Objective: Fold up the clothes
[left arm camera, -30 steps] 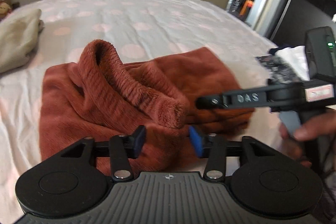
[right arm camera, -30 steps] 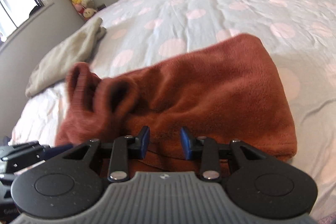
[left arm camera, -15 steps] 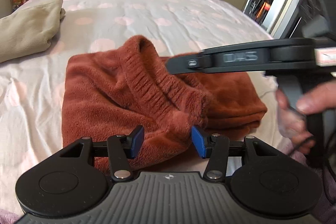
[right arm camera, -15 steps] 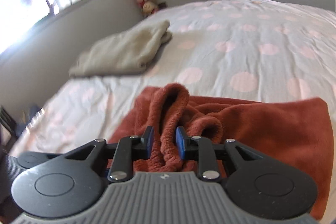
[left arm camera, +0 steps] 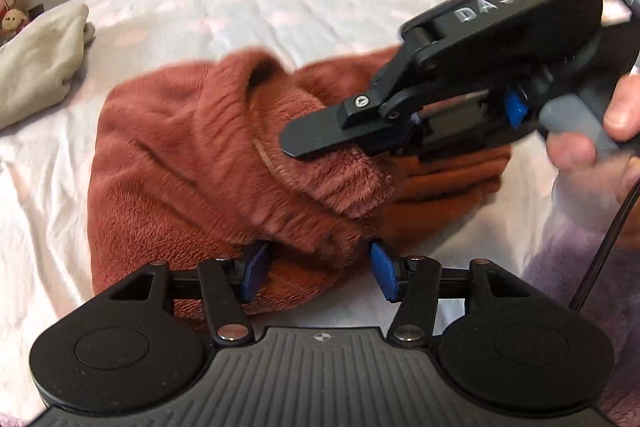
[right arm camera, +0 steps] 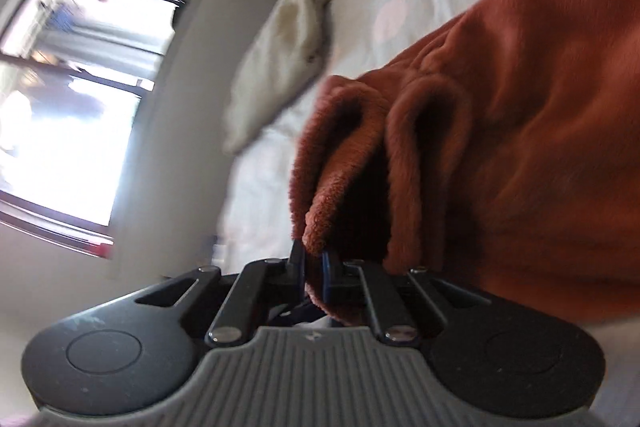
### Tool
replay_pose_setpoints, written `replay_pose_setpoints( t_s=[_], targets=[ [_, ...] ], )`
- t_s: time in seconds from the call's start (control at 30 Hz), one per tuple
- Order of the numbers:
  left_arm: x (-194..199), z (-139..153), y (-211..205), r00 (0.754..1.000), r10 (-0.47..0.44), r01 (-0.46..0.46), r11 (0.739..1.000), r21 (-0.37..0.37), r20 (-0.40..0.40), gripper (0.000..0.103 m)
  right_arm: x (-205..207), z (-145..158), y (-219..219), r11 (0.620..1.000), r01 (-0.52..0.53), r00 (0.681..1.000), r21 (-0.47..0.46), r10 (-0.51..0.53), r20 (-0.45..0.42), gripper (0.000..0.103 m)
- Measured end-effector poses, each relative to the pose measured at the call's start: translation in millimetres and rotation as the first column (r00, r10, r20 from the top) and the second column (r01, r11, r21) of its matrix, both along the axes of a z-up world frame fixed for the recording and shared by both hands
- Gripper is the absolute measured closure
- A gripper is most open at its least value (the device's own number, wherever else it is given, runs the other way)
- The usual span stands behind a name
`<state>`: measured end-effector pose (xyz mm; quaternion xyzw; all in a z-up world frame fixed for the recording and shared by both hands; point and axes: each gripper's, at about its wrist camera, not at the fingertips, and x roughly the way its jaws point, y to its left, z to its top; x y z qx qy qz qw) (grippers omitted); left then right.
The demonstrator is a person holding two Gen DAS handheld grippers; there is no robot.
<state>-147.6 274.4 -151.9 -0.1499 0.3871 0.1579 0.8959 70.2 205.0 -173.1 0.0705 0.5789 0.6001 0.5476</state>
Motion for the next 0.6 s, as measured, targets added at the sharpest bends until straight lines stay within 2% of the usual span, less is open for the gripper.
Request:
replay_pose_setpoints(
  t_s=[0.1, 0.2, 0.27, 0.37, 0.5, 0.57, 0.6],
  targets=[
    [-7, 4, 3, 0.998, -0.017, 0.021, 0.998, -0.059, 0.061, 0.050, 3, -6, -12, 1.000, 0.022, 0.991, 0.016, -0.020, -0.133, 0.094],
    [-9, 0, -1, 0.997, -0.048, 0.052, 0.997, -0.060, 0.061, 0.050, -2, -12, -19, 0.998, 0.037, 0.997, -0.045, -0.040, -0.069, 0.094],
    [-11, -2, -1, 0.997, -0.046, 0.050, 0.996, -0.074, 0.061, 0.050, -10, -14, -23, 0.995, 0.038, 0.999, -0.091, -0.037, 0.021, 0.094],
    [-14, -3, 2, 0.998, -0.009, 0.015, 0.994, -0.113, 0.058, 0.050, -16, -18, -35, 0.993, 0.053, 0.998, -0.107, -0.048, 0.044, 0.094],
    [-6, -3, 5, 0.999, 0.022, -0.018, 0.993, -0.117, 0.031, 0.049, -24, -16, -44, 0.994, 0.081, 0.993, -0.079, -0.074, 0.095, 0.090],
    [0, -4, 3, 1.000, 0.025, -0.024, 0.996, -0.091, 0.010, 0.058, -27, -13, -43, 0.992, 0.097, 0.988, -0.082, -0.086, 0.129, 0.090],
    [2, -4, 2, 1.000, 0.024, -0.023, 0.997, -0.072, 0.012, 0.069, -26, -14, -42, 0.992, 0.097, 0.988, -0.084, -0.086, 0.127, 0.090]
  ],
)
